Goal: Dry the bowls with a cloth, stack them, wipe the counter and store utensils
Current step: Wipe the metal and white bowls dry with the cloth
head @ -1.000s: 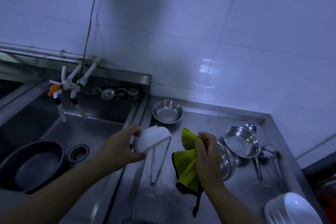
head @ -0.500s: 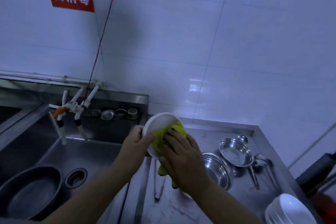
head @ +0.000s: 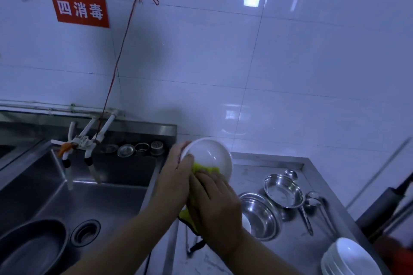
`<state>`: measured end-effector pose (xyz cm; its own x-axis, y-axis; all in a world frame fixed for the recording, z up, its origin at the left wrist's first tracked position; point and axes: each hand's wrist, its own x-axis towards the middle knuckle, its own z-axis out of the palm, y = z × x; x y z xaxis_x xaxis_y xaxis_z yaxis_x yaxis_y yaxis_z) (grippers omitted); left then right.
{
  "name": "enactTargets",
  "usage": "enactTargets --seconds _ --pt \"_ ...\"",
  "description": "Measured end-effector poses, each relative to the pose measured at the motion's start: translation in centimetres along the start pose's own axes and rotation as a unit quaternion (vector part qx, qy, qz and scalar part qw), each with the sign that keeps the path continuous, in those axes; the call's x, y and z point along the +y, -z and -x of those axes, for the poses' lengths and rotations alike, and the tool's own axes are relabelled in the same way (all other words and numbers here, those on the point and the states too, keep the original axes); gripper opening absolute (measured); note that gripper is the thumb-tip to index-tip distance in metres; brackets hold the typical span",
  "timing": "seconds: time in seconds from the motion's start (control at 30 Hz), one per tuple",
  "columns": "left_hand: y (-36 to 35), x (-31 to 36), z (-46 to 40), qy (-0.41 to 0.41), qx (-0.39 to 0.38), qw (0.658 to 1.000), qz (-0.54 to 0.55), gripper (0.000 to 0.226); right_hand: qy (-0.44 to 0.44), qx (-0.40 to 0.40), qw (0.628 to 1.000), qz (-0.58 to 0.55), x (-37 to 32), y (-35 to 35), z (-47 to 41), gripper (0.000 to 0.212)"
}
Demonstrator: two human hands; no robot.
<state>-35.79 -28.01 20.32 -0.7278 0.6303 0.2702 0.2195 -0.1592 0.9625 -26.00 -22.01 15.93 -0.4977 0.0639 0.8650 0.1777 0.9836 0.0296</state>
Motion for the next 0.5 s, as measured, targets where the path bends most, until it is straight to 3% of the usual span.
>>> enactTargets --seconds 0.07,0.17,0.27,0.33,0.37,0.43,0.5 --pt "-0.2 0.2 -0.4 -0.014 -0.008 1.000 0.015 0.034 -0.003 0.020 1.000 -0.012 -0.3 -0.3 -0.2 0.035" --pt "0.4 0.8 -1.1 -0.033 -0.050 0.998 0.000 0.031 0.086 0.020 0.996 -0.018 1.8 0.4 -0.1 0.036" --pt "1.5 2.0 -2.3 -0.037 -0.175 0.980 -0.087 0.031 0.234 -0.004 0.972 -0.016 5.1 1.9 -0.4 0.012" --pt "2.1 2.6 -3.1 -0.017 -0.274 0.951 -0.141 0.033 0.295 -0.026 0.955 -0.015 6.6 2.6 -0.8 0.010" --pt "2.2 2.7 -3.4 0.001 -0.287 0.948 -0.136 0.035 0.302 -0.029 0.953 -0.012 6.9 2.7 -1.0 0.011" --pt "2.2 2.5 -3.4 0.025 -0.256 0.964 -0.073 0.037 0.266 -0.014 0.964 0.002 6.6 2.8 -1.3 0.012" --pt "1.0 1.7 -2.4 0.001 -0.172 0.985 -0.003 0.042 0.190 0.009 0.981 0.021 5.7 2.5 -1.6 0.012"
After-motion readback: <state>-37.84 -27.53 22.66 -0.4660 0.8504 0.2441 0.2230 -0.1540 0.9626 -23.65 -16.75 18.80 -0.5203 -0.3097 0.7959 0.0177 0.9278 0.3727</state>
